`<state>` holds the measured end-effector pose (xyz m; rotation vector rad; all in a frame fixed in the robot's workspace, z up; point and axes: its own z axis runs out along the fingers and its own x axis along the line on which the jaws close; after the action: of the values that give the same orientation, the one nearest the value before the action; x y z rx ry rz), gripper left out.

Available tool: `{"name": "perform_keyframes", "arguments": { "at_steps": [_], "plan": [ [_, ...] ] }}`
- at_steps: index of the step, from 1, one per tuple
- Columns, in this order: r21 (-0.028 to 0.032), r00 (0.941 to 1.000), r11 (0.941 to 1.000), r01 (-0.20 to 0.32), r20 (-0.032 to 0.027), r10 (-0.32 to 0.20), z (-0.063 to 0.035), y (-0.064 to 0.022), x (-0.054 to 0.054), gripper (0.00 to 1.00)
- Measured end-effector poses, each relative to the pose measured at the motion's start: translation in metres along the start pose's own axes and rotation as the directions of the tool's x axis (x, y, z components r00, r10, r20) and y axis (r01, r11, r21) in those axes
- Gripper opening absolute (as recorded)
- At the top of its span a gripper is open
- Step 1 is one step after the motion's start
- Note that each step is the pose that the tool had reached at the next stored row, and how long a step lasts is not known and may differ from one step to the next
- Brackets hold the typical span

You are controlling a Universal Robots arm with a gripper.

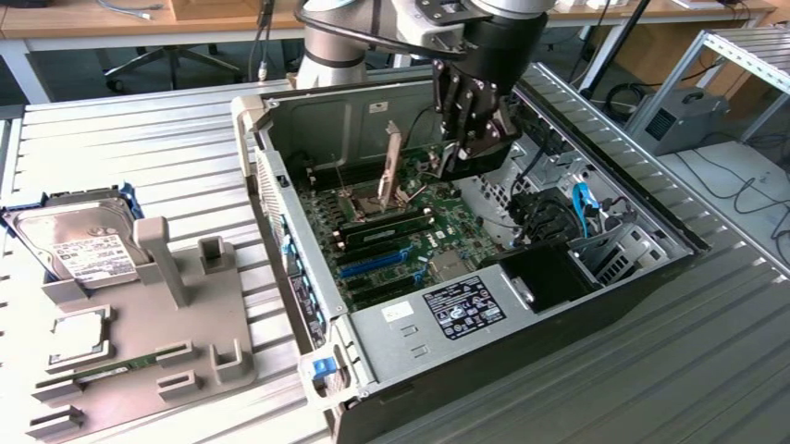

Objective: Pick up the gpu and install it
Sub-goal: 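Insert the gpu into the slot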

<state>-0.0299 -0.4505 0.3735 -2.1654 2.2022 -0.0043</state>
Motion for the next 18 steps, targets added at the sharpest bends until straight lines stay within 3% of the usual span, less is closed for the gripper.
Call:
{"name": "perform_keyframes", "arguments": {
  "at_steps": [13, 18],
  "plan": [
    [0.0000, 1.0000, 1.0000, 0.000, 0.0001, 0.000, 0.0106, 0.0055, 0.002, 0.29],
    [0.0000, 1.0000, 1.0000, 0.000, -0.0032, 0.000, 0.0165, 0.0132, 0.002, 0.29]
  ]
}}
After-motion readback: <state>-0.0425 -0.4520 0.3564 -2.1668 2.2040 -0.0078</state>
